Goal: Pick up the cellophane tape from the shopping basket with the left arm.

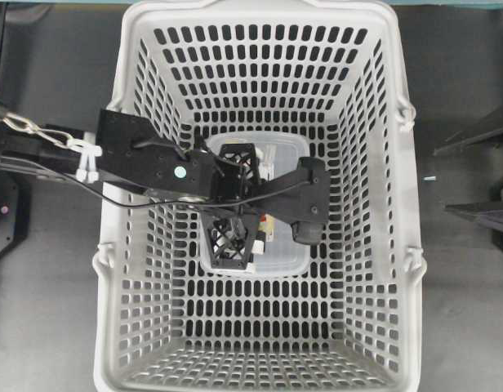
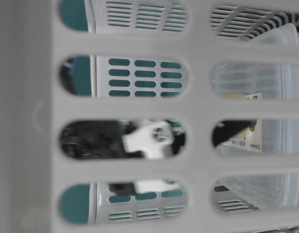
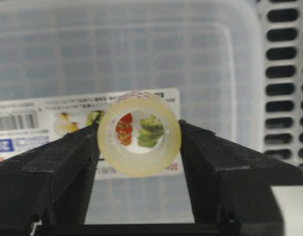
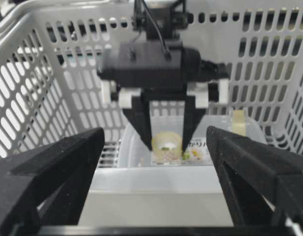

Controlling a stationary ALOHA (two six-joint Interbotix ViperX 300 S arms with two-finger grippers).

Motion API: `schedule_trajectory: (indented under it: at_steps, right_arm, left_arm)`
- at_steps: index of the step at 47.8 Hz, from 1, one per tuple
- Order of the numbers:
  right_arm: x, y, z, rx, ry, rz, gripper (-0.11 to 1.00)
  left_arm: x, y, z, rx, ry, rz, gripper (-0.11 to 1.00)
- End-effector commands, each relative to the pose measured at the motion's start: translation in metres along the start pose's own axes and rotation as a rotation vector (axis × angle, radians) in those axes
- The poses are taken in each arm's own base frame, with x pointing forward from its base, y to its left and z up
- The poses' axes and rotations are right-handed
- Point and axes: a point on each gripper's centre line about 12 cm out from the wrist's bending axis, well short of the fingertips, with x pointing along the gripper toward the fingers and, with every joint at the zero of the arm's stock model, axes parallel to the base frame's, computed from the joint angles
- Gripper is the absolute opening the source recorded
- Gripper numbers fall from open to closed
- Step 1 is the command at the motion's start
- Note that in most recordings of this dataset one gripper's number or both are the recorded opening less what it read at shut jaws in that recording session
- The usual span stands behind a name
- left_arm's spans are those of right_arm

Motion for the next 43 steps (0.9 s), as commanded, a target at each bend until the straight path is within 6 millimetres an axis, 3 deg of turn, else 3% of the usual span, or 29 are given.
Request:
schedule_trajectory:
  at_steps: [1, 14, 21, 43]
  right_arm:
    - [0.000, 0.001, 0.004, 0.006, -0.014, 0.003, 0.80]
    - [0.001, 0.001, 0.004, 0.006, -0.012, 0.003, 0.80]
    - [0.000, 0.001, 0.004, 0.005, -0.014, 0.004, 0.80]
    - [0.001, 0.001, 0.004, 0.027, -0.020, 0.005, 0.80]
  left_arm:
    - [-0.047, 0.002, 0.020, 0.002, -0.101, 0.006, 0.50]
    - [-0.132, 0.009, 0.041, -0.014, -0.113, 0.014, 0.50]
    - [-0.156, 0.010, 0.045, -0.021, -0.081, 0.016, 0.50]
    - [-0.151, 0.023, 0.048, -0.049, -0.050, 0.028, 0.50]
